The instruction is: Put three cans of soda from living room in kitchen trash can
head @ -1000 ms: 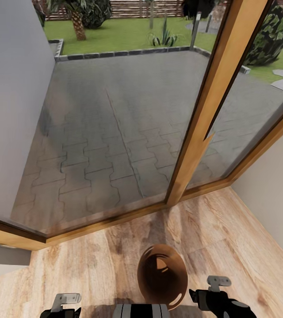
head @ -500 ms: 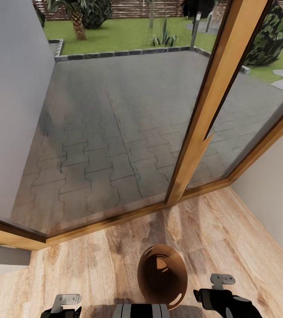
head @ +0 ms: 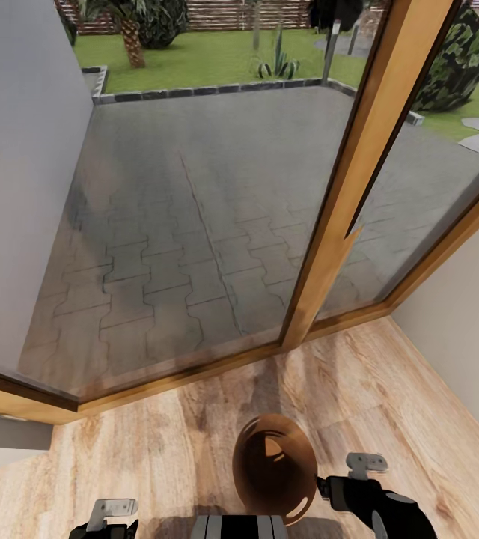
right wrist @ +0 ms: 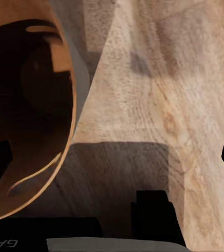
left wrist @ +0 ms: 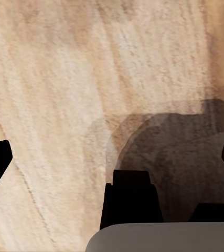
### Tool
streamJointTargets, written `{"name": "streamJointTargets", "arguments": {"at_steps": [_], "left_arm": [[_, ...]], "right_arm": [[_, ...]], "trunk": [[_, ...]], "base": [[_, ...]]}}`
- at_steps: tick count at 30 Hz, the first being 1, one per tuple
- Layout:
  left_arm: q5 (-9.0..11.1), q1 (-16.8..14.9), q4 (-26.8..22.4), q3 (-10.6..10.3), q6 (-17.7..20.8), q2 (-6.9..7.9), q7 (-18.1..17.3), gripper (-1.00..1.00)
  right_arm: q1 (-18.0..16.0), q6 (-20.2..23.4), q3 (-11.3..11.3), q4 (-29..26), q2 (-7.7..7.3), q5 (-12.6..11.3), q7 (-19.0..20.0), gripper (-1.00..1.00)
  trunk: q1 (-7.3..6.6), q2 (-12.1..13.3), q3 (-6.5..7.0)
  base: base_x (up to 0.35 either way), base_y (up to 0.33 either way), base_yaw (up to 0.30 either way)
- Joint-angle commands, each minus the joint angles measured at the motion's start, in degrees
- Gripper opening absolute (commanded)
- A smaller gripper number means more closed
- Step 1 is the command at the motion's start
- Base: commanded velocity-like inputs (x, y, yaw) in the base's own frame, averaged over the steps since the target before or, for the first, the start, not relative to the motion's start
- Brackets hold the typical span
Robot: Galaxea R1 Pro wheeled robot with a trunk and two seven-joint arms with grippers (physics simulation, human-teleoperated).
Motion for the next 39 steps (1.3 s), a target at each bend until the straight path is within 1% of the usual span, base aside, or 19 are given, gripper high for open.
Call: {"name": "streamJointTargets", "arguments": {"at_steps": [1,11,17,25,30,33,35,38,39], "left_arm": [[-0.01,0.00,-0.01,0.00,0.00,0.00,0.00,1.00],[-0.02,0.00,-0.05,0.00,0.00,0.00,0.00,1.00],[-0.02,0.00,-0.04,0.00,0.00,0.00,0.00,1.00],[-0.02,0.00,0.01,0.00,0.00,0.00,0.00,1.00],[-0.02,0.00,0.01,0.00,0.00,0.00,0.00,1.00],[-0.02,0.00,0.01,0.00,0.00,0.00,0.00,1.00],[-0.02,0.00,0.01,0.00,0.00,0.00,0.00,1.00],[-0.02,0.00,0.01,0.00,0.00,0.00,0.00,1.00],[-0.02,0.00,0.01,0.00,0.00,0.00,0.00,1.00]], "right_arm": [[-0.53,0.10,0.00,0.07,0.15,-0.01,-0.05,1.00],[-4.02,0.30,0.01,0.77,0.28,-0.29,-0.02,1.00],[-6.08,0.27,0.01,2.37,0.25,-0.26,-0.28,1.00],[-10.29,-0.67,-0.04,9.46,0.18,-0.05,-0.36,1.00],[-11.21,-1.14,-0.07,11.13,0.17,-0.03,-0.36,1.00],[-11.76,-4.15,-0.08,14.38,0.17,-0.18,-0.36,1.00],[-12.57,-5.35,-0.08,16.98,0.20,-0.21,-0.36,1.00],[-14.47,-8.41,-0.08,23.64,0.24,-0.12,-0.37,1.00],[-15.39,-10.75,-0.08,27.04,0.36,-0.07,-0.37,1.00]], "trunk": [[0.00,0.00,0.00],[0.00,0.00,0.00],[0.00,0.00,0.00],[0.00,0.00,0.00],[0.00,0.00,0.00],[0.00,0.00,0.00],[0.00,0.00,0.00],[0.00,0.00,0.00],[0.00,0.00,0.00]], "base": [[0.000,0.000,0.000],[0.000,0.000,0.000],[0.000,0.000,0.000],[0.000,0.000,0.000],[0.000,0.000,0.000],[0.000,0.000,0.000],[0.000,0.000,0.000],[0.000,0.000,0.000],[0.000,0.000,0.000]]}}
